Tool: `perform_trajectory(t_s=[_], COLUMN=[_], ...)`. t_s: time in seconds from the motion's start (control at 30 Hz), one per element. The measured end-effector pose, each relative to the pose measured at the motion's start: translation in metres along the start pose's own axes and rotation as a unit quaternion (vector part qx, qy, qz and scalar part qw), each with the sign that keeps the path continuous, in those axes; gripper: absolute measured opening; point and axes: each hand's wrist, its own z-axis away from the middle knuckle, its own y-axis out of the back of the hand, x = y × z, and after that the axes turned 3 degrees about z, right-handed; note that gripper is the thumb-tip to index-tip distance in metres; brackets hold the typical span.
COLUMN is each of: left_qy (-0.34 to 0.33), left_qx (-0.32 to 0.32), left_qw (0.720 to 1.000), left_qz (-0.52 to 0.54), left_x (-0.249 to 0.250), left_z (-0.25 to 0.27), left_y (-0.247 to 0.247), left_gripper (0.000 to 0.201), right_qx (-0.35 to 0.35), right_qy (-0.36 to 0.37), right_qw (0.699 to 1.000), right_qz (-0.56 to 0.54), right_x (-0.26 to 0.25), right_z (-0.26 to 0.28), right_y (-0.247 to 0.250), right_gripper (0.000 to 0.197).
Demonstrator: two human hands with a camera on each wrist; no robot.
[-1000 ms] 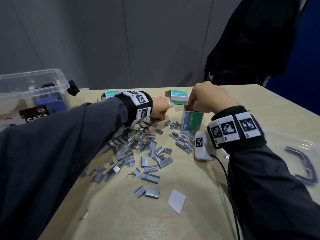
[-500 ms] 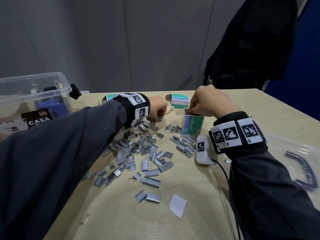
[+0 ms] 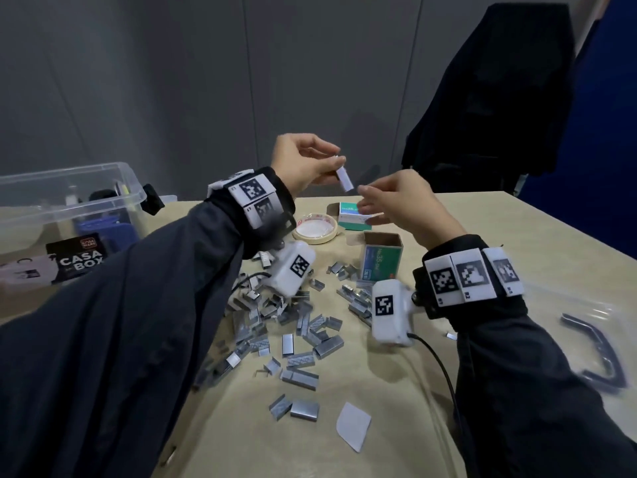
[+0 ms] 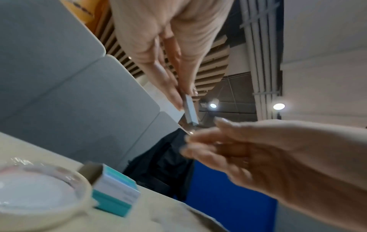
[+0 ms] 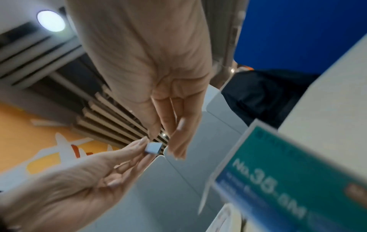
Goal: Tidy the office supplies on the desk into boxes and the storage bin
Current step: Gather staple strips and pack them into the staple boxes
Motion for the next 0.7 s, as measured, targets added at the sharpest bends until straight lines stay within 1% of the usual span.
perform_trajectory(t_s=[0.03,0.07,0.17,0.27,0.33,0.4,0.5,0.6,0.67,0.7], left_qy=[0.008,0.017,0.053,0.085,0.095,0.099,0.114,0.122,0.127,0.133], left_qx=[0.014,0.026,0.048,0.066,0.081,0.083,0.053,0.027,0.034,0.040], left_qw=[0.999,0.997,0.986,0.975,0.970,0.970,0.976,0.976,0.973,0.970], left_qz=[0.034,0.066,0.151,0.192,0.206,0.204,0.176,0.176,0.189,0.200], left_x=[0.000,0.000,-0.002,-0.005,-0.007,-0.007,-0.007,-0.011,-0.015,-0.017], left_z=[0.002,0.003,0.008,0.014,0.018,0.021,0.023,0.025,0.025,0.025], left_y=[-0.005,-0.009,-0.019,-0.028,-0.034,-0.038,-0.038,-0.036,-0.035,-0.035], left_gripper=[0.019,0.017,0.013,0.007,0.007,0.009,0.013,0.012,0.011,0.012], right_qx=[-0.006,0.003,0.067,0.107,0.115,0.115,0.130,0.138,0.141,0.145], right_qy=[-0.003,-0.001,-0.007,-0.024,-0.028,-0.032,-0.044,-0.049,-0.032,-0.012], right_qw=[0.999,0.995,0.979,0.962,0.960,0.963,0.962,0.956,0.963,0.971], right_qz=[-0.054,-0.095,-0.191,-0.248,-0.255,-0.241,-0.237,-0.253,-0.227,-0.189], right_x=[-0.001,-0.001,0.000,0.002,0.003,0.003,0.006,0.009,0.011,0.012], right_z=[0.001,0.001,0.000,-0.003,-0.004,-0.004,-0.003,-0.001,-0.001,-0.001], right_y=[-0.001,-0.002,0.000,0.004,0.007,0.010,0.018,0.021,0.021,0.020], right_gripper=[0.025,0.022,0.011,0.009,0.012,0.011,0.011,0.026,0.027,0.024])
